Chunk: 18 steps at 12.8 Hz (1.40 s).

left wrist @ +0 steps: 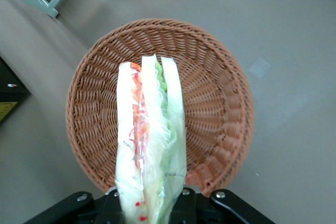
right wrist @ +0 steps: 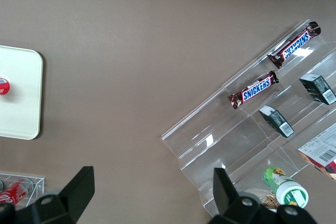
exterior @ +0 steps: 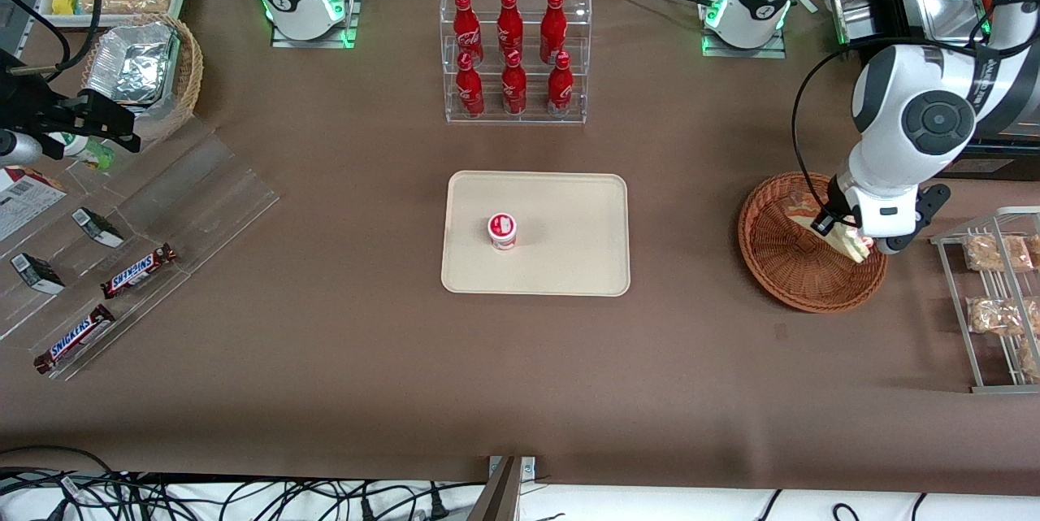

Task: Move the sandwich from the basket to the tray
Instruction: 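Close the left gripper on the sandwich, then lift the sandwich out of the basket and carry it toward the tray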

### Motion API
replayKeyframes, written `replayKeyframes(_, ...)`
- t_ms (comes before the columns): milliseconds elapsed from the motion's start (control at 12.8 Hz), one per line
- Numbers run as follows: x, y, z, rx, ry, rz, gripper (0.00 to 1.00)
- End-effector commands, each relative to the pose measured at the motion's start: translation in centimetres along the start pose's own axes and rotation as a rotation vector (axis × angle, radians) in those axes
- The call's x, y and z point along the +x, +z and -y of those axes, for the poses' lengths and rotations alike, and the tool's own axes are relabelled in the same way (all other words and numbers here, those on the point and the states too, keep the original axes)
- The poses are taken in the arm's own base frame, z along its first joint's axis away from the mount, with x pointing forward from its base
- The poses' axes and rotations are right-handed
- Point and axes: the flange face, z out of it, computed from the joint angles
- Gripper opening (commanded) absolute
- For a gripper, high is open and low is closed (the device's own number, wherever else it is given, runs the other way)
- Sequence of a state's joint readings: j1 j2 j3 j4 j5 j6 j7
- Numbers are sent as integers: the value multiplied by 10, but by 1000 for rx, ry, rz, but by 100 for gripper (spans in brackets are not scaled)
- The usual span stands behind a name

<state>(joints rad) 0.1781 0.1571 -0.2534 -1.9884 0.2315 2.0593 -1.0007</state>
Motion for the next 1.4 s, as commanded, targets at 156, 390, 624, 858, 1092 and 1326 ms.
replayKeyframes(156,10,-82,-9,-29,94,90,19)
replayKeyframes(390,8,-138,-15,-116,200,133,17)
replayKeyframes(624,-29,-163,-38,-139,427,131,16)
replayKeyframes(858,-61,-171,-58,-210,622,159,16)
replayKeyframes(1092,-94,-177,-82,-248,755,136,17)
replayKeyframes(1326,-143,-170,-121,-284,820,126,17)
